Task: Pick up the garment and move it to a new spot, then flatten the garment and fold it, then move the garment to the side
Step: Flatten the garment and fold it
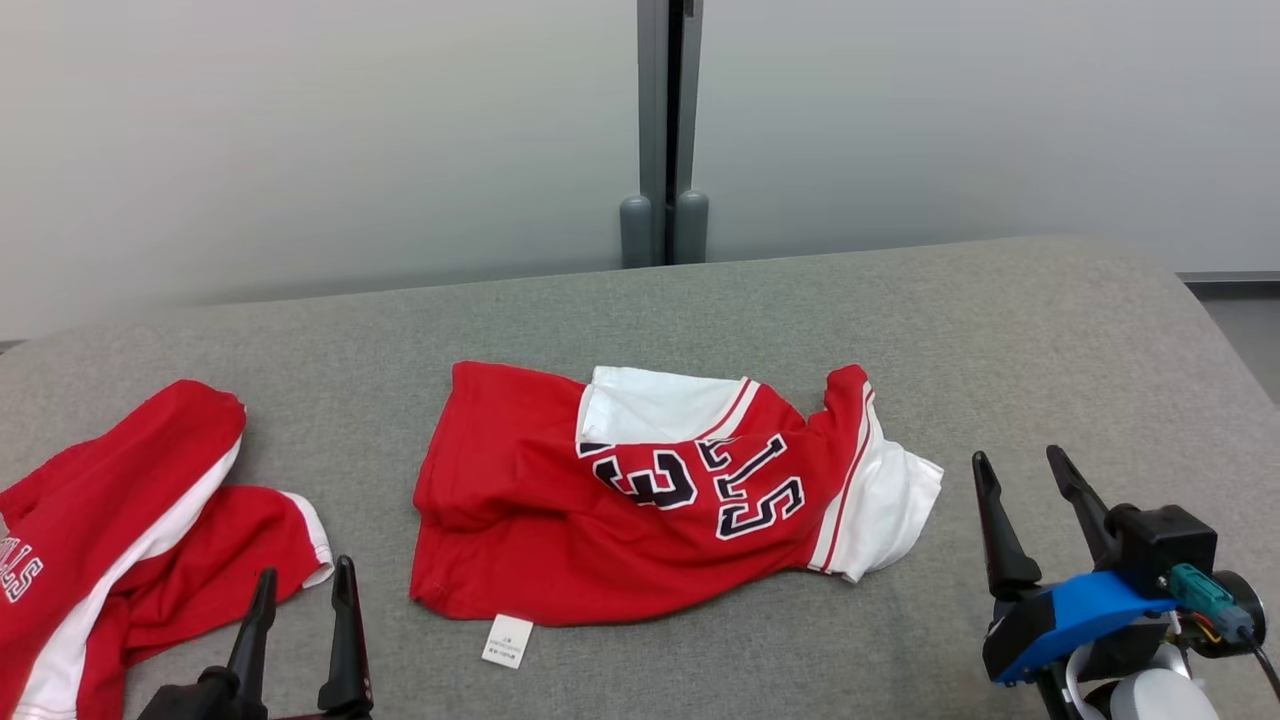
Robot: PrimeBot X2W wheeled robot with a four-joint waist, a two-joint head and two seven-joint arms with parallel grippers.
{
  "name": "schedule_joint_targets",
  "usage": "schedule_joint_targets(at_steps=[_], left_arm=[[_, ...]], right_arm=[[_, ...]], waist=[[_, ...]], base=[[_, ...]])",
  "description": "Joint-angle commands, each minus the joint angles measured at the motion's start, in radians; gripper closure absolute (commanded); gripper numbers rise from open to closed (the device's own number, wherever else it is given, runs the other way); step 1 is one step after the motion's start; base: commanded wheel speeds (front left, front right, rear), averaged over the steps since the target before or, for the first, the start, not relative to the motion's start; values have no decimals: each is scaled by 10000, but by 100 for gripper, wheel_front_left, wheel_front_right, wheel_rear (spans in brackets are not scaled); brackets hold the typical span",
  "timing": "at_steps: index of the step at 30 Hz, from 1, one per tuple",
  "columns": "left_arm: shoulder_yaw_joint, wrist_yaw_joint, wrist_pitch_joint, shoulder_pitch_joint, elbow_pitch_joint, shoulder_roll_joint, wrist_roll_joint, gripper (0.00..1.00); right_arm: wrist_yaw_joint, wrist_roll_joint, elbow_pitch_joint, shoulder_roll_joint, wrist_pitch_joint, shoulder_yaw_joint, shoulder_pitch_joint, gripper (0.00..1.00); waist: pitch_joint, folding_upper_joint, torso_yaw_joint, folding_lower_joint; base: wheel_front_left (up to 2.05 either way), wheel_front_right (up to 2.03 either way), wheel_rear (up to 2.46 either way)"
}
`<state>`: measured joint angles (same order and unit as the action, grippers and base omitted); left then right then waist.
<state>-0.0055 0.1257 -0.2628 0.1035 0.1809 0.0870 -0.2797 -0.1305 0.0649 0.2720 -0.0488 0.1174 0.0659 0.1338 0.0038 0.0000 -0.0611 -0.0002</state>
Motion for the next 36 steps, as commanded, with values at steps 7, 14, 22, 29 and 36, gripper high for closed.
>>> schedule_joint_targets(at_steps=[7,14,22,29,36], left_arm=[[77,49,-28,205,281,-92,-68,0],[-93,53,-30,70,540,-72,-109,0],[-224,51,-28,46,713,-58,-179,0],[-492,-25,288,-243,809,-14,-14,0],[-961,-89,1888,-1309,1638,-35,-33,0]], right_arm=[[-5,271,-922,-36,-447,-14,-543,0],[-5,439,-1016,-35,-626,54,-694,0],[-5,526,-979,-35,-719,241,-787,0],[-5,383,-773,-33,-1348,411,-434,0],[-5,271,134,-35,-3298,876,656,0]], waist=[[-232,0,-117,2],[-307,0,-89,2],[-311,0,26,2],[-65,0,105,2],[642,0,160,2]], base=[[0,0,0],[0,0,0],[0,0,0],[0,0,0],[0,0,0]])
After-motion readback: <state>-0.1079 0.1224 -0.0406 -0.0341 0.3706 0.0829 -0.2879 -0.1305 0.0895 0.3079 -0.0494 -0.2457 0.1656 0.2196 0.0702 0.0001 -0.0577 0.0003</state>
